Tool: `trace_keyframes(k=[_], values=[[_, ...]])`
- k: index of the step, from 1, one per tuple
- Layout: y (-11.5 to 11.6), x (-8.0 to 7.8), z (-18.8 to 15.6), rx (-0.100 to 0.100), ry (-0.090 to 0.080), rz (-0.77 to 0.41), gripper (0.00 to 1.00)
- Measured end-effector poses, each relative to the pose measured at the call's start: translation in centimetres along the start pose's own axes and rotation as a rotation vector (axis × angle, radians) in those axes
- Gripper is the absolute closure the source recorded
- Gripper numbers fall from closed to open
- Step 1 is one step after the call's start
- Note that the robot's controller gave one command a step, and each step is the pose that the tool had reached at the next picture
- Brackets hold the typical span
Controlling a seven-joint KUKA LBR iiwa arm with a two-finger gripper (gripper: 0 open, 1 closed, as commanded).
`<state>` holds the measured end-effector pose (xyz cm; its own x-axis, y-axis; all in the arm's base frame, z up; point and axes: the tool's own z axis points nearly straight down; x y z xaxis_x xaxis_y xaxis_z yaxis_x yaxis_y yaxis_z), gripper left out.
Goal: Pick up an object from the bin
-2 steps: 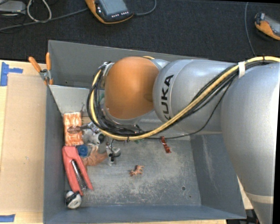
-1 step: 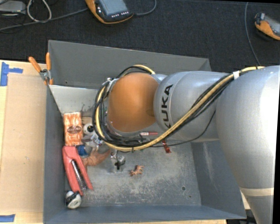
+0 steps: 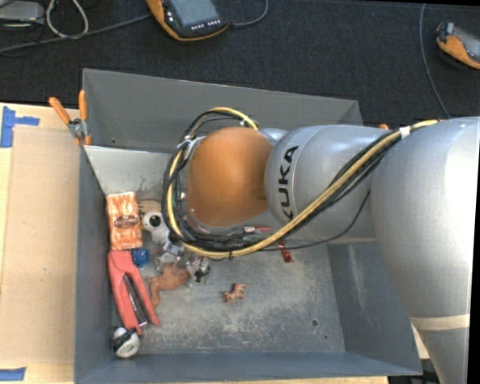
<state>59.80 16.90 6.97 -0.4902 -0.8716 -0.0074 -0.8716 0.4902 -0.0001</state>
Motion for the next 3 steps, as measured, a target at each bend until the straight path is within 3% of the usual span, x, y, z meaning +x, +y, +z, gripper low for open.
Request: trace_keyframes(k=[2, 3], values=[[0.2, 0.2, -1.2, -0.007, 0.006, 0.002, 1.0], [0.3, 0.1, -4.8, -0.008, 0.008, 0.002, 1.0]])
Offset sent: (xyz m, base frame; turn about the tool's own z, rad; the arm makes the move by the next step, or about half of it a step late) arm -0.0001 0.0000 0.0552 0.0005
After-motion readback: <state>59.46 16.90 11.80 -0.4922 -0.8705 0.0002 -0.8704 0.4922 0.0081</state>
